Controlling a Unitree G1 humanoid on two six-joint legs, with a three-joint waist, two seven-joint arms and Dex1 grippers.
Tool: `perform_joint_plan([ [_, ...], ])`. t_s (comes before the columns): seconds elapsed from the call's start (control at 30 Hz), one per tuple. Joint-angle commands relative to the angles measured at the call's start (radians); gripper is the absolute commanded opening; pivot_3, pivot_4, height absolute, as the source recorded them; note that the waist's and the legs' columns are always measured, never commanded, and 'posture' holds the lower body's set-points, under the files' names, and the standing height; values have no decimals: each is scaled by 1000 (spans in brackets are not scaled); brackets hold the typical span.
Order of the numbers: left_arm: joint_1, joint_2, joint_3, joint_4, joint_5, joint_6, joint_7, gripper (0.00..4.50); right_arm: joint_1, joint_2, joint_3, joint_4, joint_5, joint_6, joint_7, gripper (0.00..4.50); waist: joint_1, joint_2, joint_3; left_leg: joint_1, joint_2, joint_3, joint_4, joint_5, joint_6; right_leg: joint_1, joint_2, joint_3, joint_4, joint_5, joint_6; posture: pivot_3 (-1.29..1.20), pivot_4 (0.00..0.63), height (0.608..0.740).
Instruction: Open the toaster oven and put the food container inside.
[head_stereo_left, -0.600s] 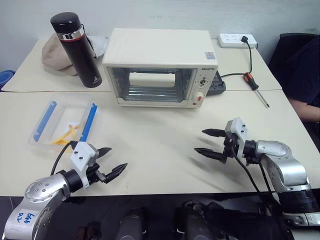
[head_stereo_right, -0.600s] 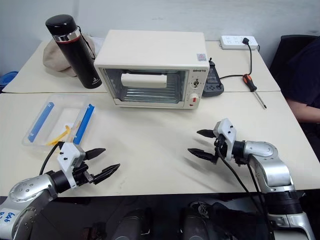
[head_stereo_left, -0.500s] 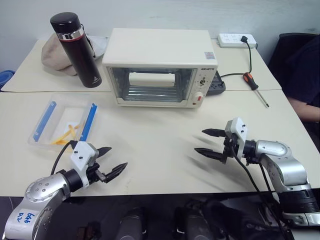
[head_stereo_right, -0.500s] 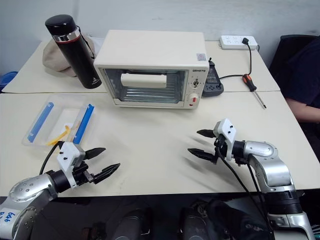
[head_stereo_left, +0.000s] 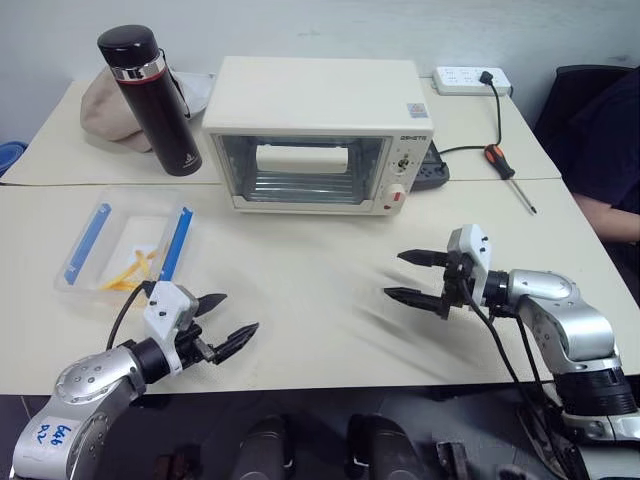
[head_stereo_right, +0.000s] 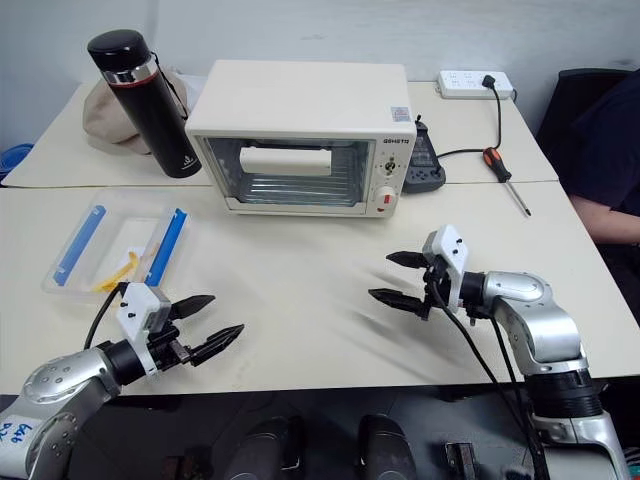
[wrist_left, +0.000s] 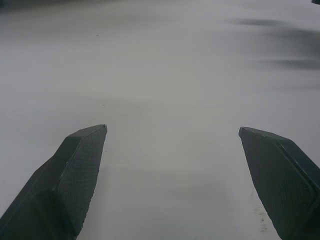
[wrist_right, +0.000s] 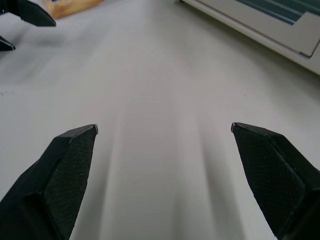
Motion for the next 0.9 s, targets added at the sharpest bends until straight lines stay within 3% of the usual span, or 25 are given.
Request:
perform_joint_plan([
  [0.03,-32,23,45,-59,-58,24,-3,4500,-70,43,-46,-37,100,69,-32,4482,-1,0,0,0,0,0,0,0,0,0,0,0,0,0,0,0,150,740],
  [0.17,-98,48,113,-100,-221,93,-14,4500,-184,102,-67,9,163,138,-77,4482,-2,0,0,0,1,0,1,0,-1,0,1,0,1,0,-1,0,150,740],
  [0.43,-288,220,242,-90,-495,198,-22,4500,-407,199,10,276,52,41,-102,4482,-4,0,0,-1,0,0,2,1,-1,0,1,0,2,0,0,0,150,740],
  [0.67,-383,342,264,-54,-527,211,-30,4500,-573,284,31,472,-3,-68,-57,4482,-15,0,0,-1,1,3,2,1,-1,-2,3,3,7,0,0,0,150,740],
  [0.9,-369,357,243,-31,-437,177,-31,4500,-585,323,25,423,43,-50,41,4482,-27,0,0,-1,3,4,1,1,-2,-3,5,5,6,0,0,0,150,740],
])
